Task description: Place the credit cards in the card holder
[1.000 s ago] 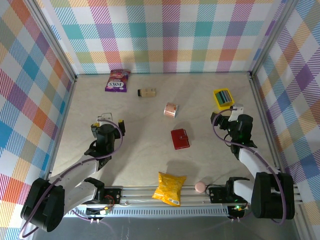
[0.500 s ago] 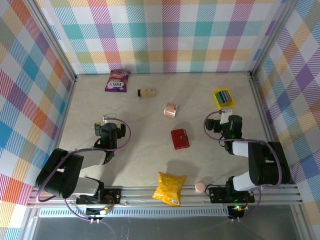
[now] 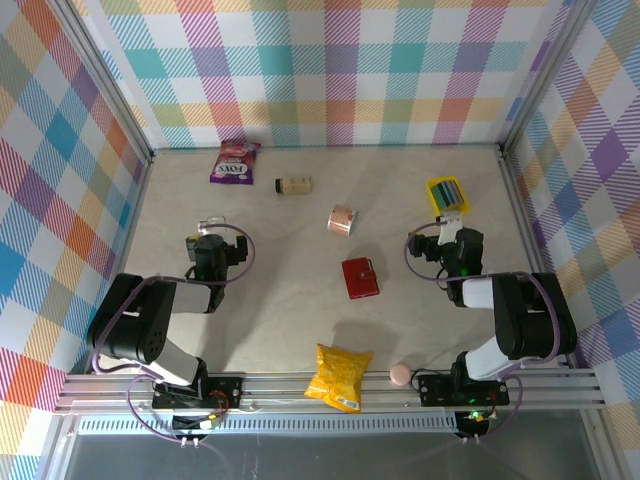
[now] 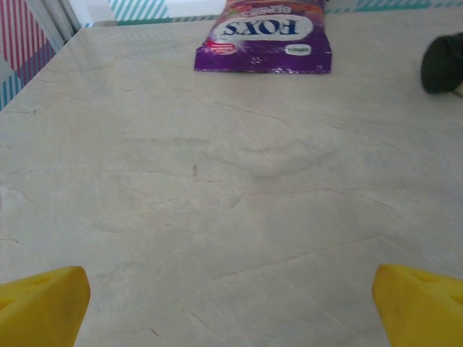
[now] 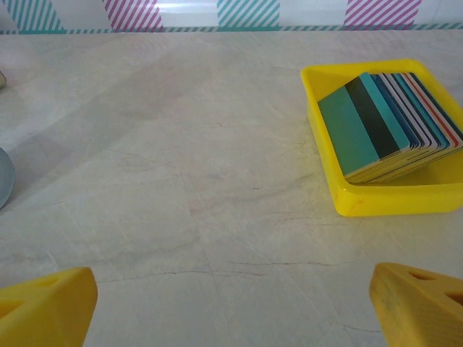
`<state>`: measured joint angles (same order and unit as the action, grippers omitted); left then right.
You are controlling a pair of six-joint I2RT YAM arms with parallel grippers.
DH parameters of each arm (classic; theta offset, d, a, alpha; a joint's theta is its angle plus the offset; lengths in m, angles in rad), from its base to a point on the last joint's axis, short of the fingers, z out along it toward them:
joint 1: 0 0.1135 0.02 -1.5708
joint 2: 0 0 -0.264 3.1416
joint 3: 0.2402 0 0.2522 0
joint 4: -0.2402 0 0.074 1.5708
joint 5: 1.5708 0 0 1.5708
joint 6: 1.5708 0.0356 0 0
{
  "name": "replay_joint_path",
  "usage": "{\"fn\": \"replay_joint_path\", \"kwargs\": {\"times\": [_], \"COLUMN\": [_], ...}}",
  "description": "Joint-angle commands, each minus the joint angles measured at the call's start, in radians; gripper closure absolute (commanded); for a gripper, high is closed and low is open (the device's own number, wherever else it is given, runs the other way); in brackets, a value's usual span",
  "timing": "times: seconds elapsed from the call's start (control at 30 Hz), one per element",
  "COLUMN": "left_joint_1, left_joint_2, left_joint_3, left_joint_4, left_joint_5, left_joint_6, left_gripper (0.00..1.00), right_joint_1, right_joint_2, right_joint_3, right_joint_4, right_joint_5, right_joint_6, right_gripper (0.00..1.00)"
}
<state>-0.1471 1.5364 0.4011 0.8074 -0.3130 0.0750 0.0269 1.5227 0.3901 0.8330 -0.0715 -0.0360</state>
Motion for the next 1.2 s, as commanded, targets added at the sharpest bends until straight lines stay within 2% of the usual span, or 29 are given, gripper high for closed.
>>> {"fn": "replay_joint_path", "kwargs": {"times": [0.0, 0.07, 0.43, 0.63, 1.17], "left_joint_1": [0.053, 0.058, 0.06, 0.059, 0.06], "left_joint_2": [0.032, 0.056, 0.053, 0.049, 0.05], "left_joint_3": [0.018, -0.004, 0.003, -0.001, -0.002], "left_joint_4": [0.034, 0.102, 0.082, 0.087, 0.087], "left_joint_5": [0.123, 0.126, 0.132, 0.145, 0.145], "left_joint_6": [-0.052, -0.047, -0.052, -0.044, -0.043], "left_gripper": [0.0, 0.0, 0.0, 0.0, 0.0], "right_joint_1": [-0.001, -0.002, -0.034, -0.034, -0.034], "right_joint_2": [0.01, 0.009, 0.015, 0.016, 0.014], "right_joint_3": [-0.008, -0.008, 0.015, 0.027, 0.026], "right_joint_4": [0.052, 0.051, 0.014, -0.011, -0.009], "right_joint_5": [-0.017, -0.017, -0.071, 0.0, -0.001], "right_joint_6": [-0.011, -0.011, 0.018, 0.044, 0.044], "right_gripper": [0.03, 0.02, 0.01, 0.01, 0.01]}}
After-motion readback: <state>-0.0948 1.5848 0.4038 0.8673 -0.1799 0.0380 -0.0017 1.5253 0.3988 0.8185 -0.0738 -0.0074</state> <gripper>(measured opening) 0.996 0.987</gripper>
